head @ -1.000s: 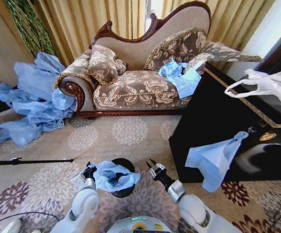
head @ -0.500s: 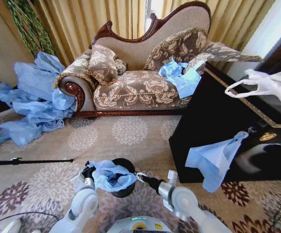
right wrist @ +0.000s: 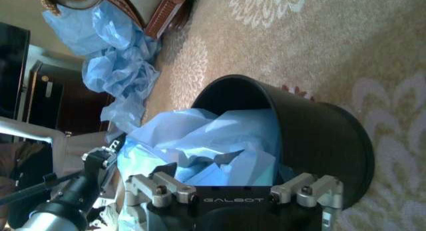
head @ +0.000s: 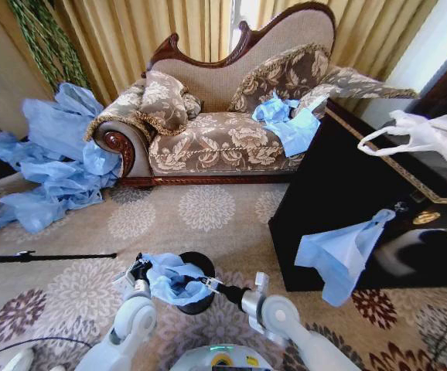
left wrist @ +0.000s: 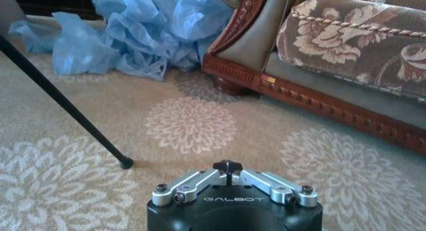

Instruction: Place a garbage bag over the trash bin.

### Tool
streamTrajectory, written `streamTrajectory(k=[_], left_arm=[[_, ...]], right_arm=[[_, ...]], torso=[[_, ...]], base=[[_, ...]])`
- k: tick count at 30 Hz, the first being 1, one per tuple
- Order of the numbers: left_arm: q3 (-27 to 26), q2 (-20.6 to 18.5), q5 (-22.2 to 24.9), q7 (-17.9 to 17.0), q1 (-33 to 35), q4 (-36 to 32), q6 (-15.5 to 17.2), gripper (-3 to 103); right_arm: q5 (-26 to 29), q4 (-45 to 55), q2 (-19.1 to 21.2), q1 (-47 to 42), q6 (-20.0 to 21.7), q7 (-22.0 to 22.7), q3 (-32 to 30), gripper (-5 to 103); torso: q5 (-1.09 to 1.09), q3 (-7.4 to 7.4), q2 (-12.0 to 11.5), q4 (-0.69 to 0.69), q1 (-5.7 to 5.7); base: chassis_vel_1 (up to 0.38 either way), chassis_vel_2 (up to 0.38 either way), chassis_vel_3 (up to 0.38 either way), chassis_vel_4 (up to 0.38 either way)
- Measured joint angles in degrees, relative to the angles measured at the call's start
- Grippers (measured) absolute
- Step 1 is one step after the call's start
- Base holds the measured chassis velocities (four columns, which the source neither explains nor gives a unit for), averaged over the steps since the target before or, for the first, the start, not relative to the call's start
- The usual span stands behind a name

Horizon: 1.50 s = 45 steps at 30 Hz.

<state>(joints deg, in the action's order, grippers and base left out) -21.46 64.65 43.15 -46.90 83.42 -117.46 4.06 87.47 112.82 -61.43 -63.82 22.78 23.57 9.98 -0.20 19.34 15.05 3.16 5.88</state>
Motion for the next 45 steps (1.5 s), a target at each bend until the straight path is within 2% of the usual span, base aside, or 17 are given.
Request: streamTrajectory(k=[1, 4, 7, 8, 10, 12, 13, 17, 21, 23, 25, 29, 32, 40, 42, 43, 45], left_arm=[[0.0, 0.0, 0.0, 0.0, 0.0, 0.0, 0.0, 0], [-0.03, -0.05, 0.0, 0.05, -0.26, 0.23, -0.15, 0], [-0.07, -0.09, -0.01, 0.06, -0.35, 0.33, -0.26, 0], [-0.11, -0.09, -0.03, 0.06, -0.37, 0.36, -0.33, 0], [-0.11, -0.07, -0.05, 0.06, -0.37, 0.38, -0.35, 0], [-0.08, 0.12, -0.15, 0.07, -0.34, 0.44, -0.37, 0], [-0.08, 0.12, -0.15, 0.07, -0.34, 0.44, -0.37, 0], [0.09, 0.47, -0.4, 0.11, -0.28, 0.46, -0.48, 0], [0.09, 0.53, -0.44, 0.14, -0.25, 0.41, -0.52, 0], [0.06, 0.63, -0.9, 0.43, -0.01, 0.46, -0.6, 0], [0.16, 0.84, -1.29, 0.55, 0.1, 0.67, -0.67, 0], [0.5, 1.1, -1.72, 0.64, 0.36, 0.8, -0.69, 0], [0.55, 1.13, -1.96, 0.7, 0.55, 0.8, -0.71, 0], [0.45, 1.11, -3.39, 1.87, 1.51, -0.41, -0.8, -3], [0.46, 1.04, -4.67, 2.37, 2.63, -1.69, -0.53, 8], [0.46, 1.04, -4.67, 2.37, 2.63, -1.69, -0.53, 8], [0.09, 0.87, -6.17, 2.76, 4.43, -3.81, 1.74, 18]], right_arm=[[0.0, 0.0, 0.0, 0.0, 0.0, 0.0, 0.0, 100], [-2.59, 0.44, -0.19, -0.45, -1.34, 0.3, 1.63, 84], [-3.48, 0.82, -0.02, -0.92, -1.55, 0.4, 2.09, 79], [-4.76, 0.91, 0.19, -1.25, -1.73, 0.38, 2.55, 69], [-5.61, 0.9, 0.29, -1.33, -1.92, 0.34, 2.82, 69], [-6.95, 0.62, 0.34, -1.32, -2.26, 0.2, 3.06, 58], [-6.95, 0.62, 0.34, -1.32, -2.26, 0.2, 3.06, 58], [-8.06, 0.03, 0.31, -1.06, -2.89, 0.14, 3.03, 35], [-8.82, -0.24, 0.3, -1.12, -3.08, -0.22, 2.96, 30], [-14.78, -0.75, 0.09, -1.49, -5.04, -0.93, 3.44, 9], [-21.51, -1.25, 0.38, -1.54, -7.67, -2.22, 4.42, 4], [-29.89, -1.36, 1.47, -1.88, -9.67, -3.72, 5.23, 0], [-33.2, -1.26, 1.68, -2.03, -11.05, -3.73, 5.2, 0], [-37.15, 1.12, 2.48, -2.94, -11.74, -5.21, 3.47, 0], [-37.31, 1.43, 2.58, -3.44, -11.52, -5.47, 3.16, 0], [-37.31, 1.43, 2.58, -3.44, -11.52, -5.47, 3.16, 0], [-37.42, 1.41, 2.6, -3.87, -11.41, -5.95, 2.79, 0]], torso=[[0.0, 0.0, 0.0, 0.0, 0.0], [0.01, 0.0, -0.01, 0.0, 0.0], [0.0, 0.0, -0.01, 0.01, 0.0], [0.0, 0.0, -0.01, 0.01, 0.0], [0.01, 0.0, -0.01, 0.01, 0.0], [0.01, 0.0, -0.01, 0.01, 0.0], [0.01, 0.0, -0.01, 0.01, 0.0], [0.01, 0.0, -0.01, 0.0, 0.0], [0.01, 0.0, -0.01, 0.01, 0.0], [0.01, 0.0, -0.01, 0.0, 0.0], [0.01, 0.0, -0.01, 0.0, 0.0], [0.0, 0.0, -0.01, 0.01, 0.0], [0.01, 0.0, -0.01, 0.0, 0.0], [0.0, 0.0, -0.01, 0.01, 0.0], [0.0, 0.0, -0.01, 0.01, 0.0], [0.0, 0.0, -0.01, 0.01, 0.0], [0.0, 0.0, -0.01, 0.01, 0.0]], base=[[0.0, 0.0, 0.0, 0.0], [0.0, 0.0, 0.0, 0.0], [0.0, 0.0, 0.0, 0.0], [0.0, 0.0, 0.0, 0.0], [0.0, 0.0, 0.0, 0.0], [0.0, 0.0, 0.0, 0.0], [0.0, 0.0, 0.0, 0.0], [0.0, 0.0, 0.0, 0.0], [0.0, 0.0, 0.0, 0.0], [0.0, 0.0, 0.0, 0.0], [0.0, 0.0, 0.0, 0.0], [0.0, 0.0, 0.0, 0.0], [0.0, 0.0, 0.0, 0.0], [0.0, 0.0, 0.0, 0.0], [0.0, 0.0, 0.0, 0.0], [0.0, 0.0, 0.0, 0.0], [0.0, 0.0, 0.0, 0.0]])
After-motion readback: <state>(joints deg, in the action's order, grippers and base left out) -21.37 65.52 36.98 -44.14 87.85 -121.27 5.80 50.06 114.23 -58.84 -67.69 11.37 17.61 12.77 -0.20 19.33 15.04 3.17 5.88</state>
